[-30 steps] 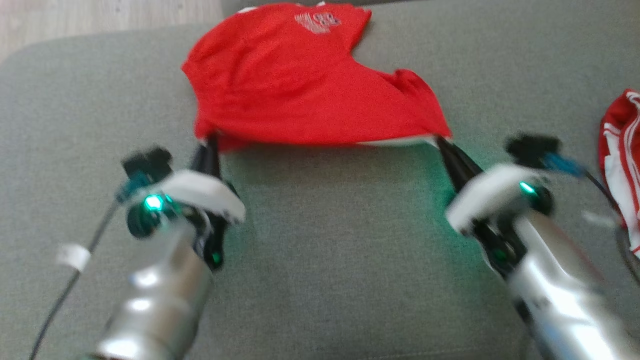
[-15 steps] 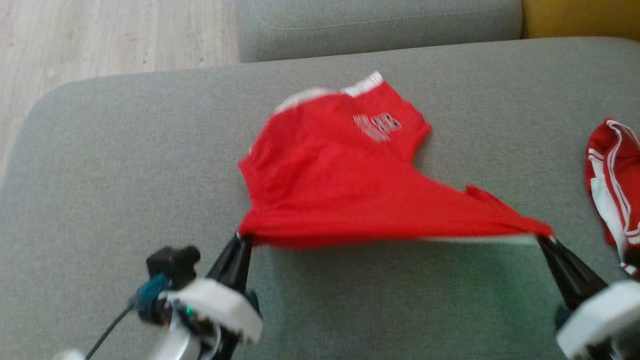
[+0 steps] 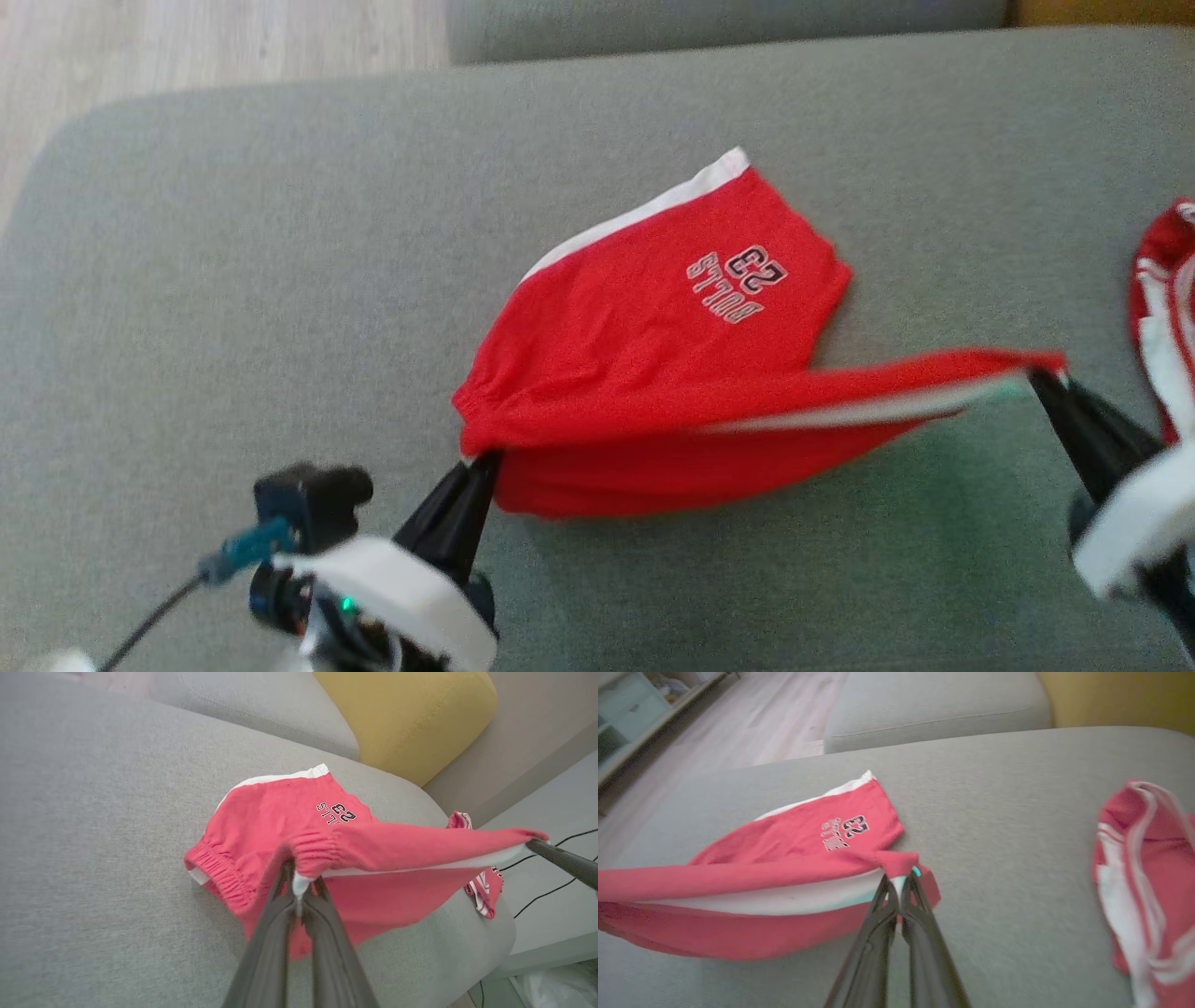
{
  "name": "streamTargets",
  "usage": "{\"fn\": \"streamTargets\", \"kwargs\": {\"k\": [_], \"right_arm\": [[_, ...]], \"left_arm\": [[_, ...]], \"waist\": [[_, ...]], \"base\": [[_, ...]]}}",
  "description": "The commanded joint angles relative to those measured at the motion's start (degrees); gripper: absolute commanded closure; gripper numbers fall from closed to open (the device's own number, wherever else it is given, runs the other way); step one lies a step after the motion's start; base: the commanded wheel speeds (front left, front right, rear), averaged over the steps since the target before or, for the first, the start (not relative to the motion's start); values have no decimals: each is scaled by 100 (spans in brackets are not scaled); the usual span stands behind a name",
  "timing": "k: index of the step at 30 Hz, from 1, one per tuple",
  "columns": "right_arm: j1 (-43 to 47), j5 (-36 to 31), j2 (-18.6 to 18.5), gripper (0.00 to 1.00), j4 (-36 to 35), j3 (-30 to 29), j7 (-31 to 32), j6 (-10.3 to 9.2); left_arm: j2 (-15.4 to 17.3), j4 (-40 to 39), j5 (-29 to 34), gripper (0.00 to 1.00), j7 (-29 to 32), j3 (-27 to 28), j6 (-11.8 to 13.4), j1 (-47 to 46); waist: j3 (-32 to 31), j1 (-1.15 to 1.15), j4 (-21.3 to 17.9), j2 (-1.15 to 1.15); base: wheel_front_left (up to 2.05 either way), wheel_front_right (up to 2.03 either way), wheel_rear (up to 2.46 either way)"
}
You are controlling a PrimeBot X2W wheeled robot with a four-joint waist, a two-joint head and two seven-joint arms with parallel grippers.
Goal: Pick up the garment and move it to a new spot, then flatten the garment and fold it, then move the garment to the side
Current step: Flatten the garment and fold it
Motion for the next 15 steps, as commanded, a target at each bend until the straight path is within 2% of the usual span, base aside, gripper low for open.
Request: {"fn": "streamTargets", "kwargs": {"k": [1,3,4,5,9,15], "right_arm": [[-687,228,-260,100,103,247,56,-4],[-925,234,-366,100,311,310,95,-4],[-1449,427,-455,100,749,445,123,-4],[-1449,427,-455,100,749,445,123,-4],[-2503,666,-696,100,1685,731,136,-4],[-3847,893,-922,100,3150,1245,-55,-4]], "left_arm": [[-99,84,-188,100,-6,283,-147,-523],[-173,267,-284,100,-5,293,-241,-644],[-306,638,-407,100,-35,318,-413,-905],[-306,638,-407,100,-35,318,-413,-905],[-529,1243,-481,100,-172,329,-708,-1394],[-816,1964,-470,100,-493,355,-1001,-1924]], "waist": [[327,0,112,0],[423,0,155,0],[616,0,252,0],[616,0,252,0],[898,0,456,0],[1124,0,785,0]], "base": [[0,0,0],[0,0,0],[0,0,0],[0,0,0],[0,0,0],[0,0,0]]}}
